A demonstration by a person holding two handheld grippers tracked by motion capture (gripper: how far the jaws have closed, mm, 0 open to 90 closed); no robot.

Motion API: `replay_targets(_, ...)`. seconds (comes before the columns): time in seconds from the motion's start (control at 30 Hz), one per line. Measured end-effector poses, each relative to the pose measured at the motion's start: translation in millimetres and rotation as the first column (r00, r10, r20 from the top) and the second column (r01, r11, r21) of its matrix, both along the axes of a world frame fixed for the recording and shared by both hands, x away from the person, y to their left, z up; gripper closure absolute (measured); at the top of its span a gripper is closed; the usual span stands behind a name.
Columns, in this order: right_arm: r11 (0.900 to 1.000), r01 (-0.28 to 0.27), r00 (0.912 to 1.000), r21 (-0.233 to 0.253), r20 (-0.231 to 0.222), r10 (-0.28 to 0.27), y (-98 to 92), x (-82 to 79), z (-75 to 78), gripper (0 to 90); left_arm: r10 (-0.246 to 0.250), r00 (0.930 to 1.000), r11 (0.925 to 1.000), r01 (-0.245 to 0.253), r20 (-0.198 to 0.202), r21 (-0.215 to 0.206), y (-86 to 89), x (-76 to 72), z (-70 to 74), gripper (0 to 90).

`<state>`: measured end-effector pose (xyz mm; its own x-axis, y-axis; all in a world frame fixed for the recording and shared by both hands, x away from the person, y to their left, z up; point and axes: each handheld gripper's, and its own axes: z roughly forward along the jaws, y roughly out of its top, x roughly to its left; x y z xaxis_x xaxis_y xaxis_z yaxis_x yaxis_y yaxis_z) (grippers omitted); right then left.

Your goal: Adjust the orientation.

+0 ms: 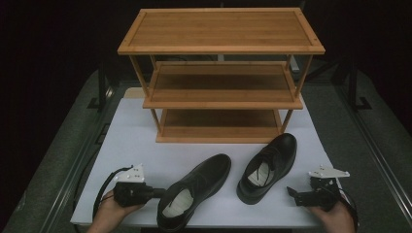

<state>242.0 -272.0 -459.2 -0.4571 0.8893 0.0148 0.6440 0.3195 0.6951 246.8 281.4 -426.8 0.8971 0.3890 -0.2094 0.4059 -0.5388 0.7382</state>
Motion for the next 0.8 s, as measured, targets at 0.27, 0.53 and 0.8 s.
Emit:
replay_targets(0.27,1.000,0.005,1.0000,0.001,-0.006,-0.004,0.4,-0.1,0.2,0.3,-0.039,0.9989,0.9985,0.038,-0.025,-0.040,-6.4,-6.1,-4.9,90.0)
replay_targets(0.53,1.000,0.004,1.0000,0.002,-0.006,-0.004,0.3,-0.2,0.2,0.3,-0.078,0.9963,0.9958,0.077,-0.034,-0.049,-21.5,-6.2,-6.2,90.0)
replay_targets(0.8,1.000,0.003,1.0000,0.001,-0.004,-0.003,0.3,0.0,0.1,0.3,-0.132,0.9900,0.9898,0.129,-0.050,-0.060,-39.0,-7.4,-8.3,90.0)
